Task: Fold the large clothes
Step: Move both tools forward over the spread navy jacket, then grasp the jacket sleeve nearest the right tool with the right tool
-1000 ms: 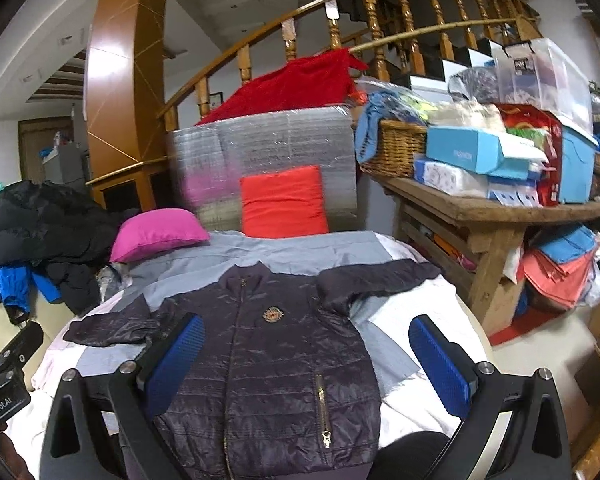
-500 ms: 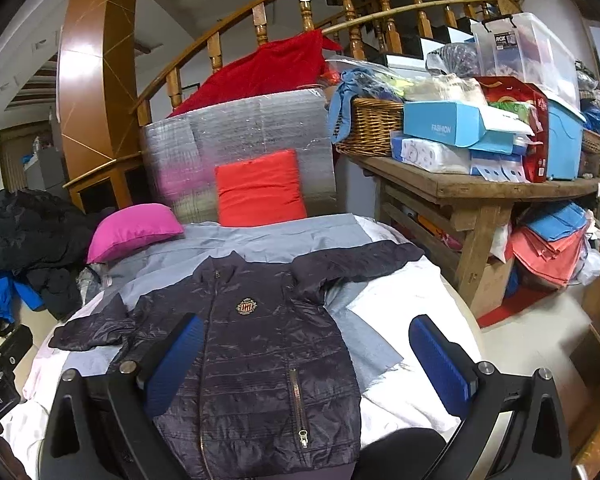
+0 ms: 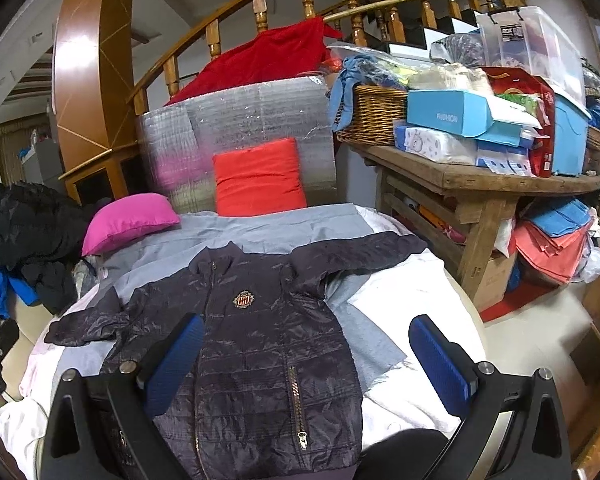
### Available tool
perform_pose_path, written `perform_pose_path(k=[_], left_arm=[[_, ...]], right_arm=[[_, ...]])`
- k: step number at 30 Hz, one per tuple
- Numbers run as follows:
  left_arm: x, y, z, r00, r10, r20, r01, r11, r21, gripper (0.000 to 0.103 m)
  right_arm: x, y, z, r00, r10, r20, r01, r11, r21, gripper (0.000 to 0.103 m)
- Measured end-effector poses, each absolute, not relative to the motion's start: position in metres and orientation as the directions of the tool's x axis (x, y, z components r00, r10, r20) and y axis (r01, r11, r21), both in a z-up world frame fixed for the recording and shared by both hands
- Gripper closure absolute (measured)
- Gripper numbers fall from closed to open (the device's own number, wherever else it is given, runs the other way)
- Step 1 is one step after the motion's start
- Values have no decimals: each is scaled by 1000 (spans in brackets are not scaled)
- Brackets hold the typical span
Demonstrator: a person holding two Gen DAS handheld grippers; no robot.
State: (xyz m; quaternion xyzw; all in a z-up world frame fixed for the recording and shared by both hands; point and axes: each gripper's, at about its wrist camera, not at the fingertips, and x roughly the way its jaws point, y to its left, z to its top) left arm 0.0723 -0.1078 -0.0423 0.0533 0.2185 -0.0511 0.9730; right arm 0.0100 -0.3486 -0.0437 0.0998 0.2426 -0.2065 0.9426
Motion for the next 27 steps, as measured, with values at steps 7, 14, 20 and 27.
perform_pose_path(k=[7,14,20,27], left_arm=[[89,-98,-47,897,-56,-438,96,993,69,0],[123,-98,-57,889,-45,-456,83,995,63,0],[177,-105,-76,874,-45,-485,77,996,46,0],[239,-115,-93,869,-84,-488,78,996,-34,0]], right_arm=[[30,-339,-48,796,-328,-509,420,905,72,0],[62,-336,-53,791,-318,-523,399,916,47,0],[101,-342,-61,787,-318,-529,390,920,27,0],[135,-389,-83,739,-383,-554,489,871,50,0]])
